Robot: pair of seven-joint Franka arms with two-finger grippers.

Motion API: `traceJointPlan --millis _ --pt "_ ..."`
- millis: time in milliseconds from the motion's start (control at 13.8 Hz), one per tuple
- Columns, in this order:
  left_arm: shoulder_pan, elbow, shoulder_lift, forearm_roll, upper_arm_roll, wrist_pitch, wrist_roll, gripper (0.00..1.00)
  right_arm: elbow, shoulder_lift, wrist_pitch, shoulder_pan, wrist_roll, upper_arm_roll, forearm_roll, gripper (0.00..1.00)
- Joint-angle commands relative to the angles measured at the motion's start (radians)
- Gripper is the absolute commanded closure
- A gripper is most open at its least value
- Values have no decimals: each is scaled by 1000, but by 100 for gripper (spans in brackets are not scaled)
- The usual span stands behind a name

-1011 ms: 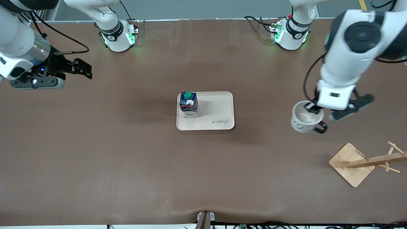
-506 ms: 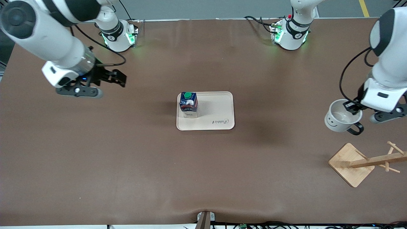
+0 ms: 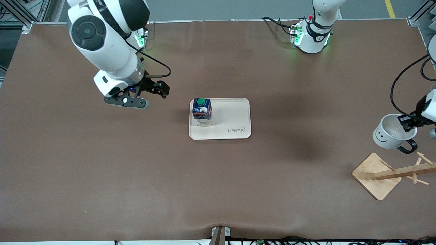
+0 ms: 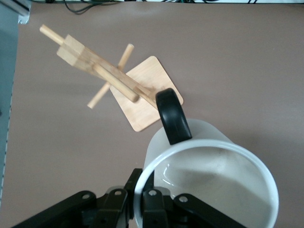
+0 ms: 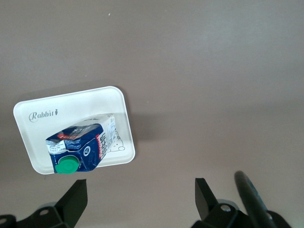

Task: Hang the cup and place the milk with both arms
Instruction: 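Carry the mug toward the wooden stand while the right gripper reaches the milk, then hang the mug handle on the stand peg while the right gripper grasps milk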

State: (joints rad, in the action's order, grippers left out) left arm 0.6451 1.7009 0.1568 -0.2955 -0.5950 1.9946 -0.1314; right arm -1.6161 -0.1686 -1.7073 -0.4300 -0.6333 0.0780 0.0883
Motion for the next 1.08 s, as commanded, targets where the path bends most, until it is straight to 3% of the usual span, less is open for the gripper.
traceJointPlan --millis 0,578,1011 --pt "34 -7 12 51 -8 32 79 100 16 -41 -46 -44 -63 -9 11 0" --pt "87 -9 43 65 -8 76 162 100 21 -193 -247 -183 -180 -11 -10 0" --pt "119 -10 79 78 -8 107 208 100 22 -261 -314 -223 -200 -11 -55 0"
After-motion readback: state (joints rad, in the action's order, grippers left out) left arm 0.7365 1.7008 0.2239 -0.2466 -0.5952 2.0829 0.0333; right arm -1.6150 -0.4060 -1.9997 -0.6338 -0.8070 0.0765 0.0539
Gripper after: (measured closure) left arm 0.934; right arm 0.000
